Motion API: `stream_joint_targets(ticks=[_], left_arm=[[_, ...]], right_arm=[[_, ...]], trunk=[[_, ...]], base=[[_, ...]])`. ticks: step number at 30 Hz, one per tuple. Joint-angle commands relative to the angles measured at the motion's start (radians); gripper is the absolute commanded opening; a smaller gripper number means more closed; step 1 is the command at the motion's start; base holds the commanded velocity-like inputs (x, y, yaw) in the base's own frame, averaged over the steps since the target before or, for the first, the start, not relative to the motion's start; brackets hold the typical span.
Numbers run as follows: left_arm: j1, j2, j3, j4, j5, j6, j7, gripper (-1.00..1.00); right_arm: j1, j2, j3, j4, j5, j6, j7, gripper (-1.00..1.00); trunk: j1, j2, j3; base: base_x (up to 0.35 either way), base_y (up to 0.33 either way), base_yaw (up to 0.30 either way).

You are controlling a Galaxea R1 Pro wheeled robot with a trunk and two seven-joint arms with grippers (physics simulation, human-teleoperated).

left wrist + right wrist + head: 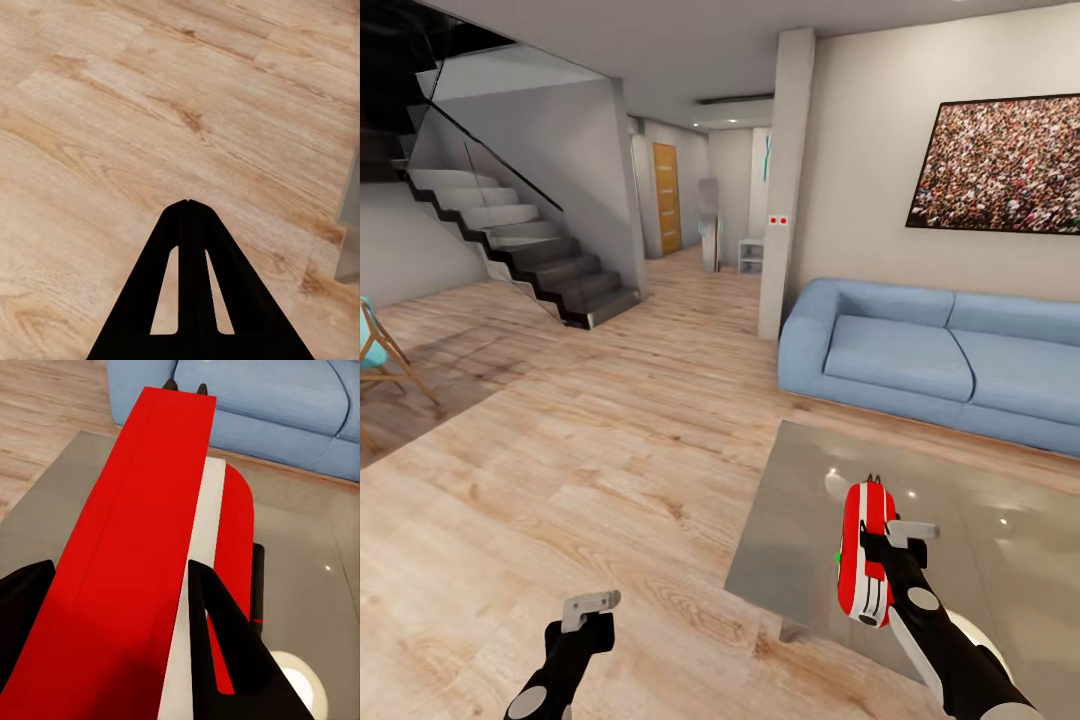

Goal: Turn on the radio receiver that's on the table in the living room.

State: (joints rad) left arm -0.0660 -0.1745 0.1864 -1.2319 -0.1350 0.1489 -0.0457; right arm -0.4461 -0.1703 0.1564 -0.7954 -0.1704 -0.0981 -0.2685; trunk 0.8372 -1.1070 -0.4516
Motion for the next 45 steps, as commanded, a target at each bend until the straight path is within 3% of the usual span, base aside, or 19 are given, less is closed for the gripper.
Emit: stream_joint_targets(ticks=[1, 45], left_arm=[[0.0, 0.0, 0.0, 0.0, 0.0, 0.001, 0.0, -1.0], [0.0, 0.0, -0.003, -0.001, 0.002, 0.0, -0.002, -1.0]], right_arm=[[0.0, 0.0, 0.0, -0.001, 0.003, 0.0, 0.0, -1.0], [0.0, 0.007, 0.0, 0.007, 0.002, 0.001, 0.002, -1.0]], trunk=[[0.0, 0.0, 0.0], [0.0, 0.0, -0.002]], base=[[0.173, 0.0, 0.0], [0.025, 0.0, 0.0]])
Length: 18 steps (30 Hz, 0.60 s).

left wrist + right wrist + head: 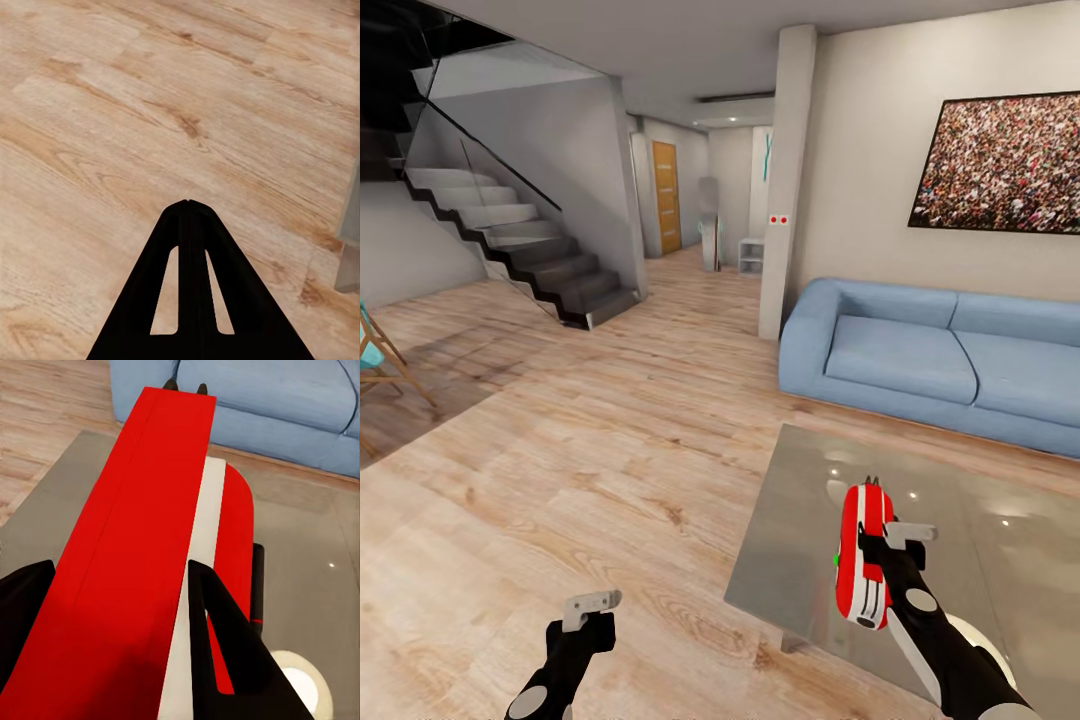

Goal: Turn on the radio receiver that's on the table in the living room.

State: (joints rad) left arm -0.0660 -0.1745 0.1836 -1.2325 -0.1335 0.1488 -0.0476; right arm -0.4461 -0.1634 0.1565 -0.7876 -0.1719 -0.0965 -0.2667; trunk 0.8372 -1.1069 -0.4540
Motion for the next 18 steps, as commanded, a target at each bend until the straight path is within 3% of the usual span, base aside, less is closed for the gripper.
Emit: stream_joint_targets(ticks=[1, 18], left_arm=[[0.0, 0.0, 0.0, 0.0, 0.0, 0.0, 0.0, -1.0], [0.0, 0.0, 0.0, 0.0, 0.001, 0.0, 0.0, -1.0]], right_arm=[[0.0, 0.0, 0.0, -0.001, 0.003, 0.0, -0.001, -1.0], [0.0, 0.001, 0.0, -0.001, 0.003, 0.0, 0.0, -1.0]], trunk=[[0.0, 0.0, -0.001], [0.0, 0.0, -0.029]], base=[[0.0, 0.0, 0.0], [0.0, 0.0, 0.0]])
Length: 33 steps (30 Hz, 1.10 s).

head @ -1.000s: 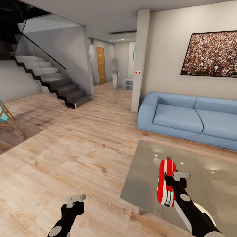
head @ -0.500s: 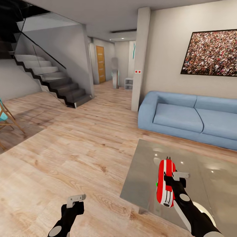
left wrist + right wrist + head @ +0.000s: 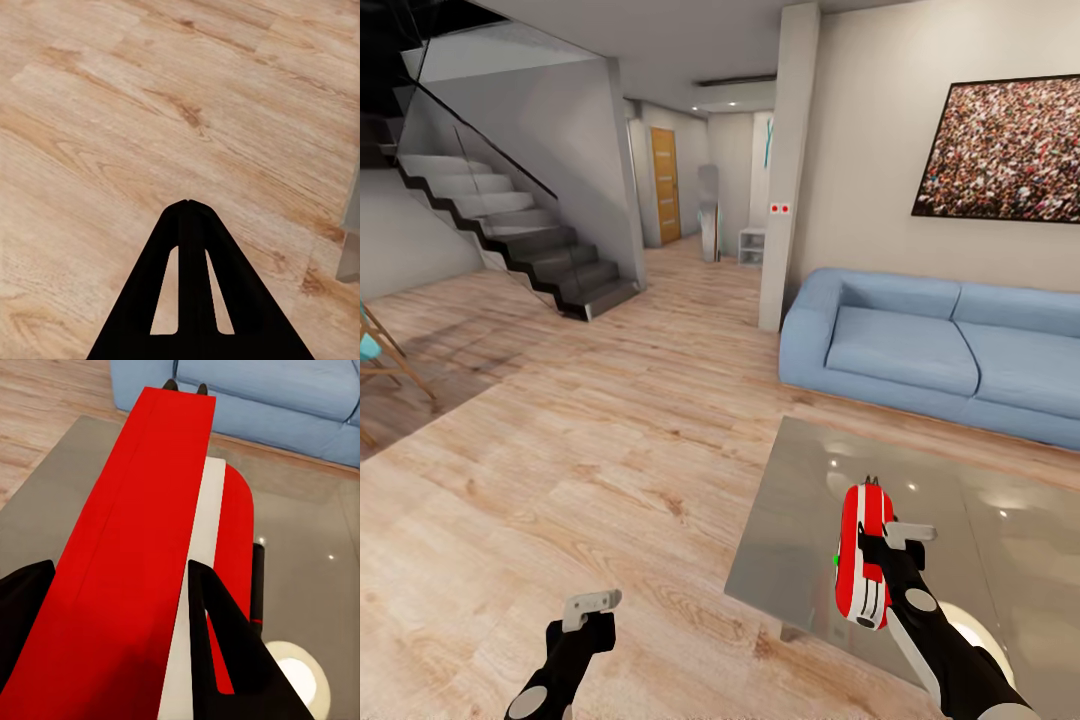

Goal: Turn on the radio receiver that's on the table in the living room.

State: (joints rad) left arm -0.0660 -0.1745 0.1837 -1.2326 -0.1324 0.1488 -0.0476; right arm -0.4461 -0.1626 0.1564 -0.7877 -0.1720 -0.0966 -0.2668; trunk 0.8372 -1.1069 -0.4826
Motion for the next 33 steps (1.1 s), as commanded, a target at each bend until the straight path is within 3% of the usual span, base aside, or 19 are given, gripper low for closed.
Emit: stream_joint_targets(ticks=[1, 15, 29, 33], left_arm=[[0.0, 0.0, 0.0, -0.001, 0.0, 0.0, 0.0, -1.0], [0.0, 0.0, -0.003, -0.037, 0.007, 0.015, -0.006, -1.0], [0.0, 0.0, -0.008, -0.035, 0.007, 0.012, -0.008, -1.0], [0.0, 0.0, -0.043, -0.033, 0.005, 0.012, -0.003, -1.0]], right_arm=[[0.0, 0.0, 0.0, -0.001, 0.003, 0.0, 0.0, -1.0], [0.0, 0.0, 0.0, -0.003, 0.003, 0.0, 0.0, -1.0], [0.0, 0.0, 0.0, -0.004, 0.004, 0.0, 0.0, -1.0], [0.0, 0.0, 0.0, -0.004, 0.003, 0.0, 0.0, -1.0]], trunk=[[0.0, 0.0, -0.001], [0.0, 0.0, -0.002], [0.054, -0.098, -0.046], [0.069, -0.126, -0.058]], base=[[0.0, 0.0, 0.0], [0.0, 0.0, 0.0], [0.0, 0.0, 0.0], [0.0, 0.0, 0.0]])
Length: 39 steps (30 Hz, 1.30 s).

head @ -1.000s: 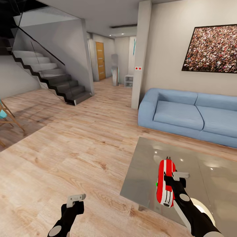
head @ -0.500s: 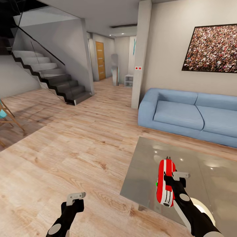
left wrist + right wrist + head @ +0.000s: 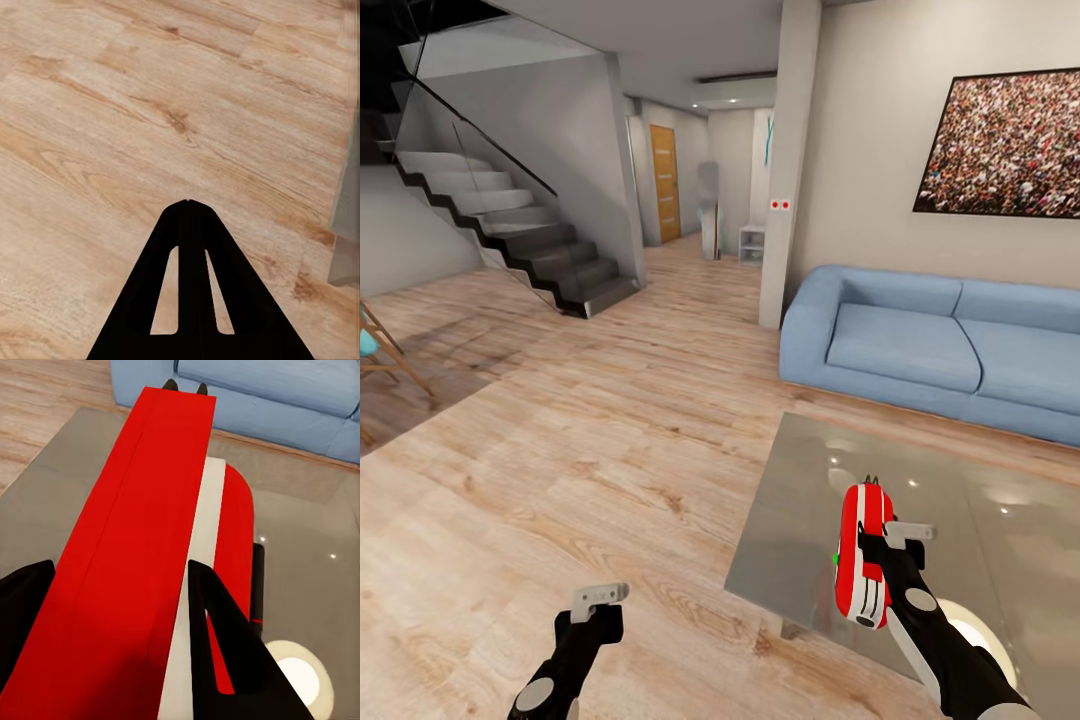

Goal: Turn on the radio receiver that's on the table in the living room.

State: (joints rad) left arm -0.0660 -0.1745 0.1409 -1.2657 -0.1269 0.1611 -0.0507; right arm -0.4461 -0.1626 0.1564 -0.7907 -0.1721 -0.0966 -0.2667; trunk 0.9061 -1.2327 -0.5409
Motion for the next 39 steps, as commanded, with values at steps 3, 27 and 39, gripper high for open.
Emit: stream_joint_targets(ticks=[3, 27, 39], left_arm=[[0.0, 0.0, -0.008, 0.001, 0.0, -0.001, 0.001, -1.0], [0.0, 0.0, -0.01, 0.003, -0.001, -0.002, 0.002, -1.0], [0.0, 0.0, -0.012, 0.007, -0.004, -0.004, -0.005, -1.0]], right_arm=[[0.0, 0.0, 0.0, -0.001, 0.003, 0.0, 0.0, -1.0], [0.0, 0.0, 0.0, -0.001, 0.004, 0.0, 0.0, -1.0], [0.0, 0.0, 0.0, -0.001, 0.003, 0.0, 0.0, -1.0]], trunk=[[0.012, -0.021, -0.009], [0.092, -0.168, -0.075], [0.092, -0.168, -0.075]], base=[[0.0, 0.0, 0.0], [0.0, 0.0, 0.0], [0.0, 0.0, 0.0]])
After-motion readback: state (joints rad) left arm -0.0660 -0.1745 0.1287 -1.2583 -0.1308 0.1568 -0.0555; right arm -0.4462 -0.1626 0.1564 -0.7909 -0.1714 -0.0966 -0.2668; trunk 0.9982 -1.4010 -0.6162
